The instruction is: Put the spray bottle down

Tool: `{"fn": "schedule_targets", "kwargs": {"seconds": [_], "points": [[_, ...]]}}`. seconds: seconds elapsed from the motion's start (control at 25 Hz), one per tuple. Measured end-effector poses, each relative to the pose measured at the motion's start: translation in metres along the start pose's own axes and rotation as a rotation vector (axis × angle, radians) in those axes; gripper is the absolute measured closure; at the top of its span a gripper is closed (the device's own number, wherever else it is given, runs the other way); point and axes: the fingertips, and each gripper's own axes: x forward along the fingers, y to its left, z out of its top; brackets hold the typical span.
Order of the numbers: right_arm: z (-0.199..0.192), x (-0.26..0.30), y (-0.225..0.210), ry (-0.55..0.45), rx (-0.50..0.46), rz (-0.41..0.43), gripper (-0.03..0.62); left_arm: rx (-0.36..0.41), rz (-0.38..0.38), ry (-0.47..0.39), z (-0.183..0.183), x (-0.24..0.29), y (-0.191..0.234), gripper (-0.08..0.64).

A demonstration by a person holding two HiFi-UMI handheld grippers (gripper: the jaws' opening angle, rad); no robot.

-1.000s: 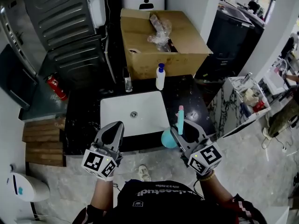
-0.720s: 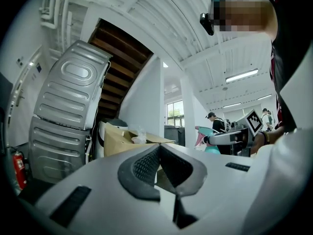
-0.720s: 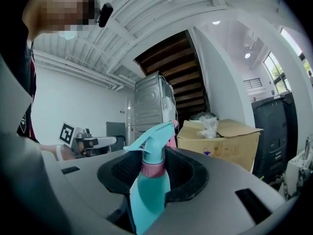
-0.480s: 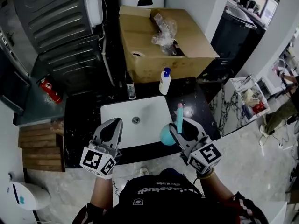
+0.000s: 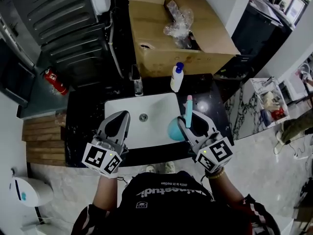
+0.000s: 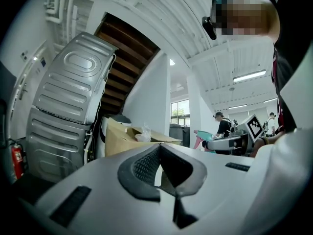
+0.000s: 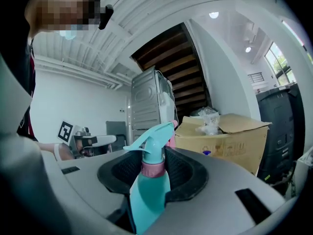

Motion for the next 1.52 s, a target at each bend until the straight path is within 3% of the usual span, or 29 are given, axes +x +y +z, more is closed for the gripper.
{"fn": "schedule_targets", "kwargs": {"seconds": [0.36,0.76,1.52], "points": [[-0.003,0.031,-0.032,-0.043,-0.017,0.035,0.423,-0.019,0.036,0.0,-0.009,0.017,0.012,0.545],[-0.016,0.101,-0.06,-0.025,-0.065,0.084,0.423,-0.001,0.067,0.016,-0.011,0.032,0.036,0.545],[-0.094,0.251,-0.112,-0.033,-0.106,0.068,0.425,-0.004,0.167,0.092,-0.037,0.012,0.072,0.545]]}}
